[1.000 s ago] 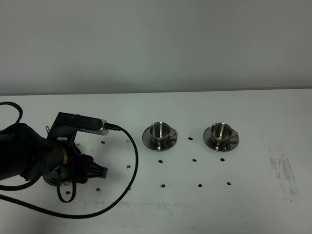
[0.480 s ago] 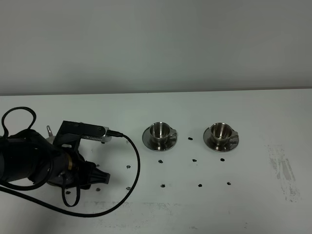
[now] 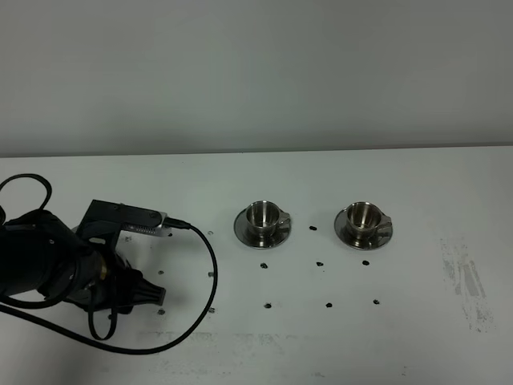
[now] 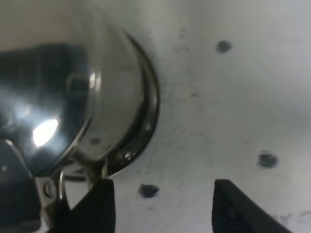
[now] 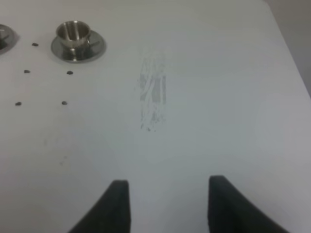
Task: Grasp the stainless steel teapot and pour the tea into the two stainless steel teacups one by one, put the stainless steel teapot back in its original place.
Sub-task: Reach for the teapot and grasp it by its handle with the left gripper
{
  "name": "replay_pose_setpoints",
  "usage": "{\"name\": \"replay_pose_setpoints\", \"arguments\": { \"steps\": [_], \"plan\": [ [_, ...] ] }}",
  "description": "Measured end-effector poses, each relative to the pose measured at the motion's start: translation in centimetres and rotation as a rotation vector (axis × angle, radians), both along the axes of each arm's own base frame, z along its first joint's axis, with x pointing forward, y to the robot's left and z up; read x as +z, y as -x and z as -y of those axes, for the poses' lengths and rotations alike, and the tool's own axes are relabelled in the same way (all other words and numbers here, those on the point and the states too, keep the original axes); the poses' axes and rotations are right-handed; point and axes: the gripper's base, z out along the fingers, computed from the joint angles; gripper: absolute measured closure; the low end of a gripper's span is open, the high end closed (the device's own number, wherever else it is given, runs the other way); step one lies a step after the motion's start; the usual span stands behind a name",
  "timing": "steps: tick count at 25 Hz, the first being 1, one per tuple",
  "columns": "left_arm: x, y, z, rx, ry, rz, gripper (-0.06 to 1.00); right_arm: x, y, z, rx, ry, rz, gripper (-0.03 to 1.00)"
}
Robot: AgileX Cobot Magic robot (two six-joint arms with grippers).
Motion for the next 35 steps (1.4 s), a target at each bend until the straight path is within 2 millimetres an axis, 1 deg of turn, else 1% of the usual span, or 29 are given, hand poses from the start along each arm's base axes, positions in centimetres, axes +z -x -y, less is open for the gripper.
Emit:
{"name": "replay_pose_setpoints", "arguments": {
  "steps": [13, 27, 35],
  "plan": [
    [-0.2, 0.1, -1.5, 0.007, -0.09, -0.041, 0.43, 0.0, 0.0, 0.0, 0.0, 0.0, 0.0, 0.58],
    [-0.2, 0.0, -2.2, -0.081, -0.189, -0.055, 0.43, 0.0, 0.0, 0.0, 0.0, 0.0, 0.0, 0.58],
    [-0.1, -0.1, -3.2, -0.101, -0.249, -0.058, 0.43, 0.0, 0.0, 0.0, 0.0, 0.0, 0.0, 0.58]
  ]
}}
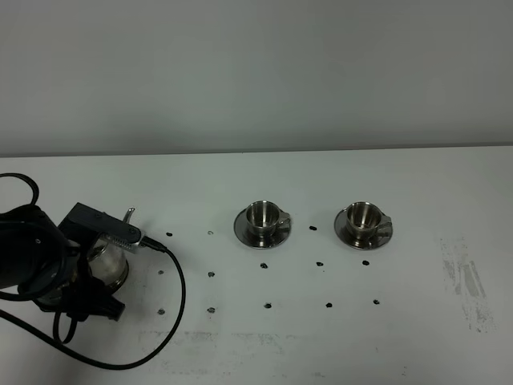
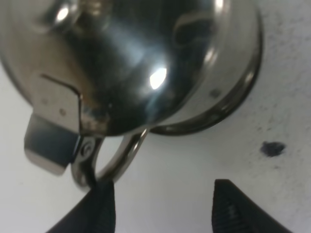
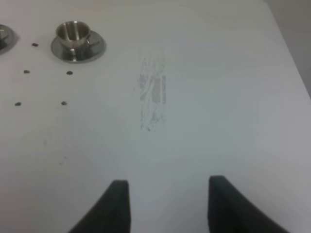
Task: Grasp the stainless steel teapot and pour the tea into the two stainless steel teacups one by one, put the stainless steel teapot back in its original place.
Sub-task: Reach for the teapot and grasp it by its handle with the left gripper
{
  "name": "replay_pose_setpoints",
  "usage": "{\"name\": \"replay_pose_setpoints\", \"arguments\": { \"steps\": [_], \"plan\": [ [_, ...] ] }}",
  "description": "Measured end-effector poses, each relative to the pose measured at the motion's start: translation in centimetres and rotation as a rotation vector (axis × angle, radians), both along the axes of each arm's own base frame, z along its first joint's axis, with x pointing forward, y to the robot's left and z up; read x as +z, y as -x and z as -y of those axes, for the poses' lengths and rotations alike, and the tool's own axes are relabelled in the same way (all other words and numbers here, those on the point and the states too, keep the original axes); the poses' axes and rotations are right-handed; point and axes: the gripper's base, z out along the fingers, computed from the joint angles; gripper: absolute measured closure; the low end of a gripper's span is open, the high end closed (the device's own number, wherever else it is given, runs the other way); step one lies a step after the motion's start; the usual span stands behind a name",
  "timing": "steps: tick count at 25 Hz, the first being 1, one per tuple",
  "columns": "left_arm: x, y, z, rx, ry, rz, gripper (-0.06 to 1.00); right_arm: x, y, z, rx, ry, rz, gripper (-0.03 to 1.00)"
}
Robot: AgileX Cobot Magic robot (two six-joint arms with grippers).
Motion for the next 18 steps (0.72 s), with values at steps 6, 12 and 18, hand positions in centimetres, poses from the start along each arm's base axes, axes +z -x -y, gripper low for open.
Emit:
{"name": "replay_pose_setpoints", "arguments": {
  "steps": [6, 12, 18],
  "plan": [
    [0.3, 0.9, 1.0, -0.02, 0.015, -0.054, 0.43, 0.0, 0.0, 0.0, 0.0, 0.0, 0.0, 0.58],
    [5.7, 4.1, 2.4, -0.115, 0.057, -0.086, 0.43, 0.0, 0.0, 0.0, 0.0, 0.0, 0.0, 0.58],
    [11.1, 3.7, -0.6, -0.025, 0.072, -0.067, 0.46, 0.0, 0.0, 0.0, 0.0, 0.0, 0.0, 0.58]
  ]
}}
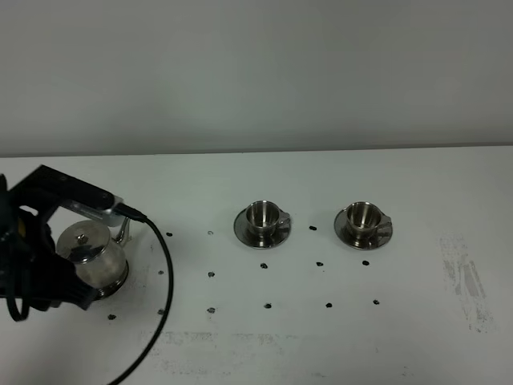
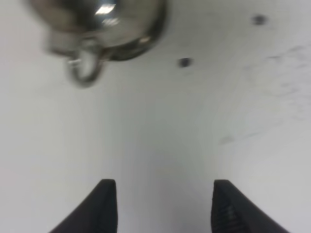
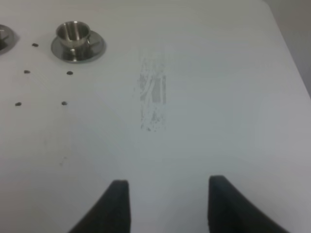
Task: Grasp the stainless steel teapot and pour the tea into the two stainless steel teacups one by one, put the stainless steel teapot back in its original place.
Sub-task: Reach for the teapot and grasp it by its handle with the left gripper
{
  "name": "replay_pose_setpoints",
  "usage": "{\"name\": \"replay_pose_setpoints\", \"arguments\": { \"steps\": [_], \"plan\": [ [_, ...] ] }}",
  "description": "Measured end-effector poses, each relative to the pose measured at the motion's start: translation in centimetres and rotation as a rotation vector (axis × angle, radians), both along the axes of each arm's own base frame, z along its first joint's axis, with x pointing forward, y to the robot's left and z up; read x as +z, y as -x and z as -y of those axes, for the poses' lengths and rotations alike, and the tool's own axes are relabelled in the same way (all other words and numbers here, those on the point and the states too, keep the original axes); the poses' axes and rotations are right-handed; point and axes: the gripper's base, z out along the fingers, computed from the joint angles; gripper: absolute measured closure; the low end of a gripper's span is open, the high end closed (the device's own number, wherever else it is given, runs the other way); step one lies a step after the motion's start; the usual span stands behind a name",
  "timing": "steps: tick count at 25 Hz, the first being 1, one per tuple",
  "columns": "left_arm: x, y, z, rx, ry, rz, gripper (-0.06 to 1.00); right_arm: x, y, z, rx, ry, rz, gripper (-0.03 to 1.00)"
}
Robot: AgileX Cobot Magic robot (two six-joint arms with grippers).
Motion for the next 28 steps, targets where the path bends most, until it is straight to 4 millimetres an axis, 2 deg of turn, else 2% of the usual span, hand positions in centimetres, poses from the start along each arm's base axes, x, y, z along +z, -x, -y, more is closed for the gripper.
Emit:
{"name": "replay_pose_setpoints", "arguments": {
  "steps": [5, 8, 11, 16, 22, 28],
  "plan": [
    [1.0, -1.1, -2.8, -0.035, -0.019, 0.01, 0.51, 0.0, 0.0, 0.0, 0.0, 0.0, 0.0, 0.58],
    [0.5, -1.6, -4.1, -0.038, -0.016, -0.002, 0.53, 0.0, 0.0, 0.0, 0.0, 0.0, 0.0, 0.58],
    [-0.8, -2.8, -5.3, 0.005, 0.019, -0.003, 0.53, 0.0, 0.0, 0.0, 0.0, 0.0, 0.0, 0.58],
    [-2.6, -5.0, -5.7, 0.0, 0.068, -0.048, 0.46, 0.0, 0.0, 0.0, 0.0, 0.0, 0.0, 0.58],
    [-2.7, -8.1, -5.2, -0.127, 0.074, -0.11, 0.37, 0.0, 0.0, 0.0, 0.0, 0.0, 0.0, 0.58],
    [-3.1, -9.3, -5.2, -0.179, 0.053, -0.116, 0.36, 0.0, 0.0, 0.0, -0.001, -0.001, 0.0, 0.58]
  ]
}}
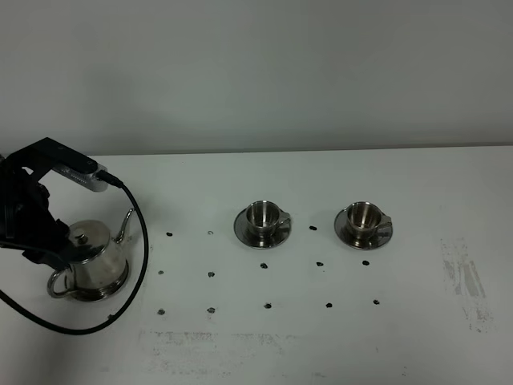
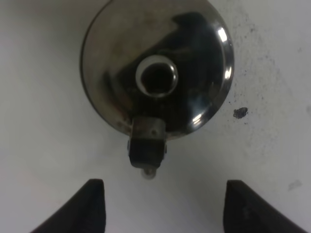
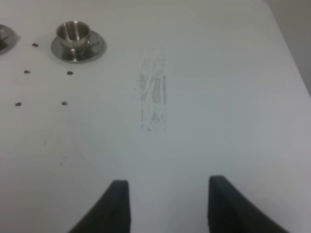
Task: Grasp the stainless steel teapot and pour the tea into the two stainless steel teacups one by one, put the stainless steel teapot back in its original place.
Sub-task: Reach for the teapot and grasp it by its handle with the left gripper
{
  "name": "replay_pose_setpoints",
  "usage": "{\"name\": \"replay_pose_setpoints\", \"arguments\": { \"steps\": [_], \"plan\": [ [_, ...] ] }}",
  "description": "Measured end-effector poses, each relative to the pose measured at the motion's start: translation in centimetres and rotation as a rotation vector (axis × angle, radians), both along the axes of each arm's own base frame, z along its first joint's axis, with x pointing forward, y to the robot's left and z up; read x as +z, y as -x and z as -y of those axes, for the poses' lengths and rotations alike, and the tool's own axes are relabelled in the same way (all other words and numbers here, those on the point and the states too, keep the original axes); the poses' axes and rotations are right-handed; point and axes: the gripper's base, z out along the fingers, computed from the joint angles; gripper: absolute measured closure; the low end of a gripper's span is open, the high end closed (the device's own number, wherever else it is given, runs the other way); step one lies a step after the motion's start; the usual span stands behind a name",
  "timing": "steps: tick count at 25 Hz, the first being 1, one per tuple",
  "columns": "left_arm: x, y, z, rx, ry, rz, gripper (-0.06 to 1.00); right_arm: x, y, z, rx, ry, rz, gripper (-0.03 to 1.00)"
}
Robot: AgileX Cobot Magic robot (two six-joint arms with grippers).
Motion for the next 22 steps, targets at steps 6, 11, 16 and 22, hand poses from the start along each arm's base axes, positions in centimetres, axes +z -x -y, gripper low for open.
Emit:
{"name": "replay_pose_setpoints", "arguments": {
  "steps": [6, 11, 16, 22],
  "plan": [
    [-1.0, -0.3, 0.0, -0.059, -0.019, -0.027, 0.36, 0.0, 0.0, 0.0, 0.0, 0.0, 0.0, 0.58],
    [-2.1, -0.6, -0.2, -0.073, -0.049, -0.057, 0.36, 0.0, 0.0, 0.0, 0.0, 0.0, 0.0, 0.58],
    [-3.1, -0.9, -0.2, -0.053, -0.044, -0.066, 0.36, 0.0, 0.0, 0.0, 0.0, 0.0, 0.0, 0.58],
    [-4.0, -1.5, -0.1, -0.039, -0.026, -0.048, 0.36, 0.0, 0.0, 0.0, 0.0, 0.0, 0.0, 0.58]
  ]
}}
